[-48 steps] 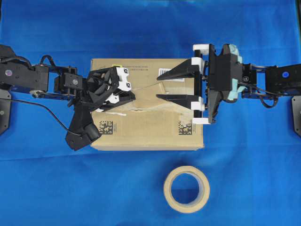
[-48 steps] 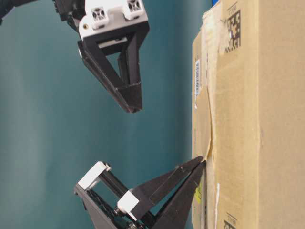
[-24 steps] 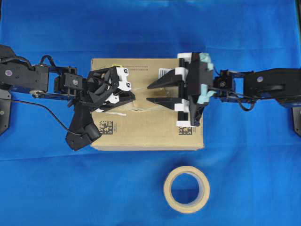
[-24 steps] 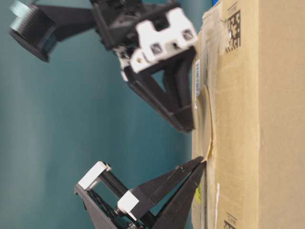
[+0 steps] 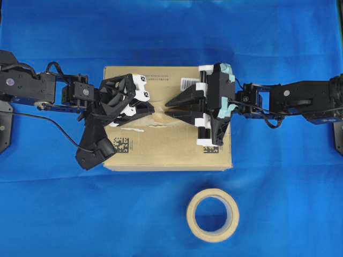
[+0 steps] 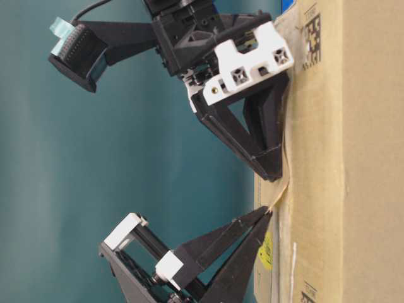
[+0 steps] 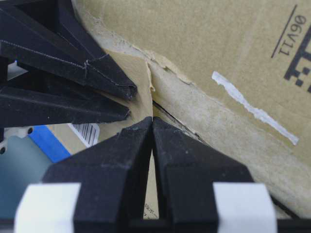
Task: Apply tape along the seams of the closed cardboard box to seal it securely.
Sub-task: 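Press the tape down along the seam with both grippers toward each other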
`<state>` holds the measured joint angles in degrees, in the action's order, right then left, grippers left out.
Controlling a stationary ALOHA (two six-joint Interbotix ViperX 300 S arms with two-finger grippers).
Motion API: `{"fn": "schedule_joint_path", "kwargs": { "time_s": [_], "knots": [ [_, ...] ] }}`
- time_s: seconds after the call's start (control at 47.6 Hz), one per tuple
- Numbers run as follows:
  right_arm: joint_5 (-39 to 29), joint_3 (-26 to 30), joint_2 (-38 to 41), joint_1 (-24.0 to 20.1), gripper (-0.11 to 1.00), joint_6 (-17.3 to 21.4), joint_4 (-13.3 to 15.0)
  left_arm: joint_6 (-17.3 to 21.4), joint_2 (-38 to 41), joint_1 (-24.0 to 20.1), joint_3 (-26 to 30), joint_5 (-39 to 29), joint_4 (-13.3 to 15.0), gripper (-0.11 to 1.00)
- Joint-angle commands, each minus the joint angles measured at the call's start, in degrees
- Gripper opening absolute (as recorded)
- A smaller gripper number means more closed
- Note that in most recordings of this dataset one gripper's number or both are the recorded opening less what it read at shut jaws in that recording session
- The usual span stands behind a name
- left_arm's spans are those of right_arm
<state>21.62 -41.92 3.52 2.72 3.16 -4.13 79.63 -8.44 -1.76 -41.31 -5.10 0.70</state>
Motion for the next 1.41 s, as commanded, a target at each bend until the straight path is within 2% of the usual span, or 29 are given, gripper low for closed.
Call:
{"fn": "schedule_joint_path", "kwargs": {
  "time_s": [0.0,0.126,0.21,0.294,0.441,0.525,0.714,1.385],
  "knots": [
    [-0.5,0.7,-0.4,0.0,0.29,0.1,-0.2,-0.2,-1.1,-0.3,0.8,-0.7,0.0,0.00],
    [-0.5,0.7,-0.4,0.0,0.29,0.1,-0.2,-0.3,-1.1,-0.3,1.1,-2.5,0.0,0.01],
    [-0.5,0.7,-0.4,0.0,0.29,0.1,-0.1,-0.3,-1.1,-0.2,1.0,-3.4,0.0,0.07],
    [-0.5,0.7,-0.4,0.1,0.29,0.1,-0.1,-0.3,-1.1,-0.3,1.0,-3.6,0.0,0.23],
    [-0.5,0.7,-0.4,0.0,0.29,0.1,-0.2,-0.3,-1.1,-0.3,0.8,-3.6,0.0,0.59],
    [-0.6,0.7,-0.4,0.0,0.29,0.1,-0.1,-0.3,-1.2,-0.3,0.7,-3.7,0.0,0.69],
    [-1.2,0.7,-0.4,0.0,0.29,0.1,-0.2,-0.3,-1.2,-0.3,0.8,-5.1,0.0,0.65],
    [-2.1,0.5,-0.4,0.0,0.29,0.1,-0.2,-0.3,-1.8,-0.3,1.1,-9.8,-0.1,0.65]
  ]
}}
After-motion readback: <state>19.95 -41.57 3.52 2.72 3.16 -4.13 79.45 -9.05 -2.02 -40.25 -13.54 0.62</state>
